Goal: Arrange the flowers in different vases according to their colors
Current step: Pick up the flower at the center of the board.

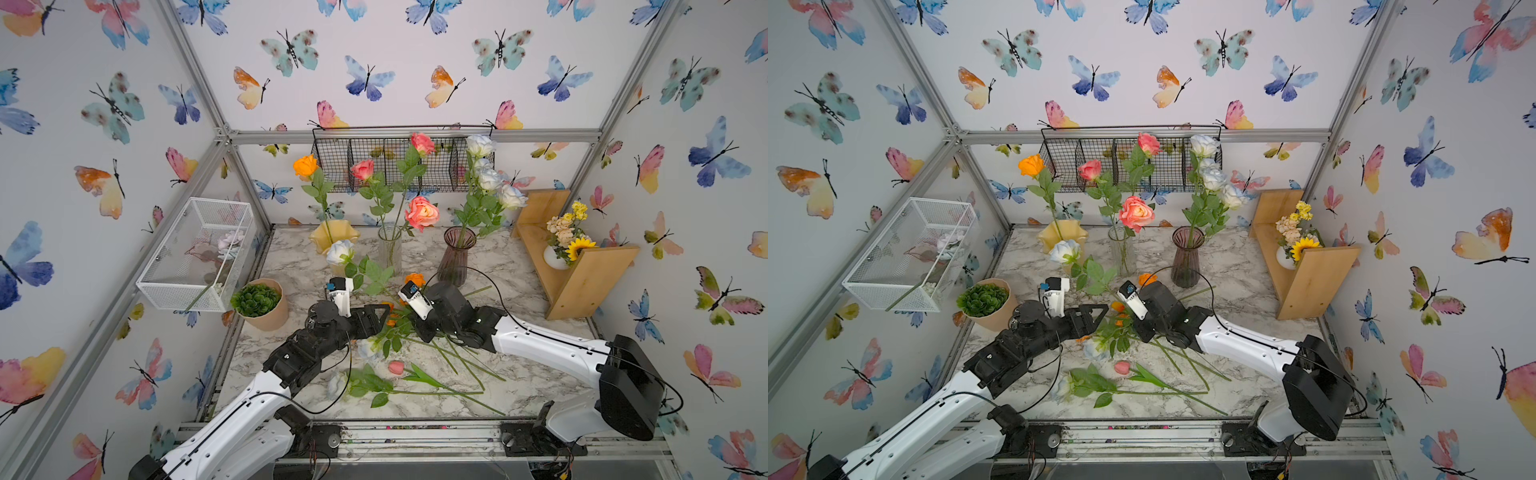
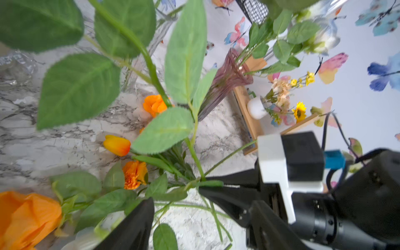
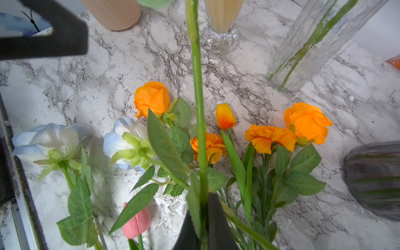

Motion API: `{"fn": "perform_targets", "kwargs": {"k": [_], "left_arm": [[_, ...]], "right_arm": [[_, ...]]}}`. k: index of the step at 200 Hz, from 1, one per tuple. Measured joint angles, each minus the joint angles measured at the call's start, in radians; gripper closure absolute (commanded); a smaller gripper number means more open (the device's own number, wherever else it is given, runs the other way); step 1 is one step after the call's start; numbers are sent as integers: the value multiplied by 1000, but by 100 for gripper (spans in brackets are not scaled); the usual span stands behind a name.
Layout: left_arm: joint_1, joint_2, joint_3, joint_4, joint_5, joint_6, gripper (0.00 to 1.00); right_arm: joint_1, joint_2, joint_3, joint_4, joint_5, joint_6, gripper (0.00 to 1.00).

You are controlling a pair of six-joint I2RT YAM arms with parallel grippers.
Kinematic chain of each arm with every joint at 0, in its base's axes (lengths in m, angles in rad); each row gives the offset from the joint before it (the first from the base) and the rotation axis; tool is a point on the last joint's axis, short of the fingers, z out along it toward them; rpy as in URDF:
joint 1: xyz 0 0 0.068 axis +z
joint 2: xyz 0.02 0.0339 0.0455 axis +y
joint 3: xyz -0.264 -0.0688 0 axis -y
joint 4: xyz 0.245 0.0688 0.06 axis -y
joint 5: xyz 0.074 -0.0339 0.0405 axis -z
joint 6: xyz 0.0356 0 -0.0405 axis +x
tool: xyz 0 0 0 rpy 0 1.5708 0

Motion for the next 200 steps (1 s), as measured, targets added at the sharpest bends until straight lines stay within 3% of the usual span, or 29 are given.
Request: {"fn": "perform_targets", "kwargs": {"k": [43, 80, 121, 164, 200], "left_arm": [[-2, 139, 41, 60, -63, 14, 35], [-2, 188, 69, 90, -72, 32, 42], [-2, 222, 81, 111, -71, 40, 51], [-2, 231, 92, 119, -69, 56, 70], [-2, 232, 96, 122, -69, 60, 75]], "right_arm": [[0, -3, -1, 7, -12, 0, 98], [0, -13, -2, 8, -22, 0, 98], [0, -22, -9, 23, -26, -1, 98], [0, -23, -24, 30, -27, -1, 98], [0, -33, -34, 31, -27, -2, 98]]}}
